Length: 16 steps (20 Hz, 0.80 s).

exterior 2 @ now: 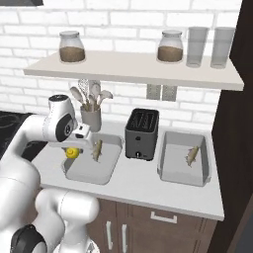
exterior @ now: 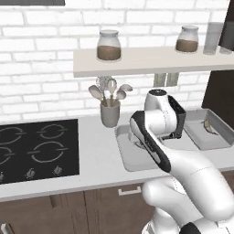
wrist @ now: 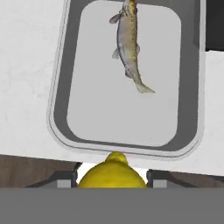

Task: Place one lemon and one fish in each tupperware on the nearby counter, to pack two identical lunches.

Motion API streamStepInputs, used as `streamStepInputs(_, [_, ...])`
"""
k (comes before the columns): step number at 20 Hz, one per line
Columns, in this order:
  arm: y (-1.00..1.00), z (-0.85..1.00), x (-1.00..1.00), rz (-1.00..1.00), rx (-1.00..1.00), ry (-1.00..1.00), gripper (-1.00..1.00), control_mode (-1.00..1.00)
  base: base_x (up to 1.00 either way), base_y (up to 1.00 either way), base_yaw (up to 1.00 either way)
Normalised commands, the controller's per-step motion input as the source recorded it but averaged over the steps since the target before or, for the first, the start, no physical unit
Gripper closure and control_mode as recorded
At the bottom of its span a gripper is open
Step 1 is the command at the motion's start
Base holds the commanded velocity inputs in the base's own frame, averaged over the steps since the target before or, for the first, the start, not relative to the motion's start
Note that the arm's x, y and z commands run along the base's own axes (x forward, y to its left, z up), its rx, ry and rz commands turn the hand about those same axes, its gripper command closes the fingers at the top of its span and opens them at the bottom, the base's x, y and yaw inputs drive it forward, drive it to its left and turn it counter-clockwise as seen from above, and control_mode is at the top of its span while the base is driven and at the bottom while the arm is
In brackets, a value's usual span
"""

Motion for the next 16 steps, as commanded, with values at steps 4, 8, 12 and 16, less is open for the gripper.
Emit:
streamStepInputs(4, [-0.13,-0.4,0.67,0.0,0.0,-0.07,1.0,-1.0,0.0,0.0,0.0])
streamStepInputs(8, [0.1,-0.23,0.11,0.08,0.0,0.0,1.0,-1.0,0.0,0.0,0.0])
streamStepInputs(12, [0.2,-0.33,0.14,0.14,0.0,-0.15,1.0,-1.0,0.0,0.0,0.0])
streamStepInputs(16, [0.01,-0.49,0.37,0.11,0.0,-0.18,1.0,-1.0,0.0,0.0,0.0])
